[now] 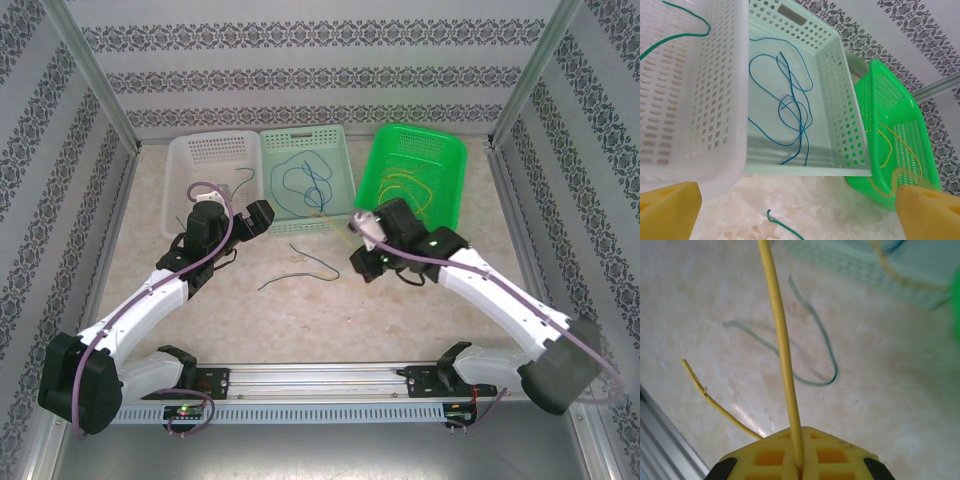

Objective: Untangle the cables

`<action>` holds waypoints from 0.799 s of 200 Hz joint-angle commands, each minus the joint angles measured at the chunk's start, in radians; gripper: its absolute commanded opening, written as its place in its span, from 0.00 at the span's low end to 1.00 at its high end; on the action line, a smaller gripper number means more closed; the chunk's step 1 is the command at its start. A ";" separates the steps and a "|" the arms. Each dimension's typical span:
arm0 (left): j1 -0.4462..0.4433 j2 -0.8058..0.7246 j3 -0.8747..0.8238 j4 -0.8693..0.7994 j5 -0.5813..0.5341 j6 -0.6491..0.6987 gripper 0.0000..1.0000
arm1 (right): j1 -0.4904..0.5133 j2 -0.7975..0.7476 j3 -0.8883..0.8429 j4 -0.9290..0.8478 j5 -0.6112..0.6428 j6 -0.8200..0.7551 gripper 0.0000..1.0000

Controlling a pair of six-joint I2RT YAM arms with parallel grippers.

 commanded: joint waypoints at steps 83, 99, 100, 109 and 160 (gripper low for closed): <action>0.011 -0.007 0.003 -0.023 0.009 0.024 1.00 | -0.424 0.102 0.197 0.141 -0.035 0.165 0.00; 0.010 -0.010 0.012 -0.051 0.009 0.036 1.00 | -0.460 0.194 0.250 0.104 -0.003 0.171 0.00; 0.010 -0.011 0.011 -0.052 0.009 0.038 1.00 | -0.462 0.201 0.253 0.102 -0.002 0.170 0.00; 0.010 -0.018 0.011 -0.065 0.002 0.047 1.00 | -0.479 0.253 0.284 0.079 -0.001 0.163 0.00; 0.010 -0.041 -0.001 -0.090 -0.034 0.068 1.00 | -0.508 0.438 0.337 0.063 0.068 0.130 0.00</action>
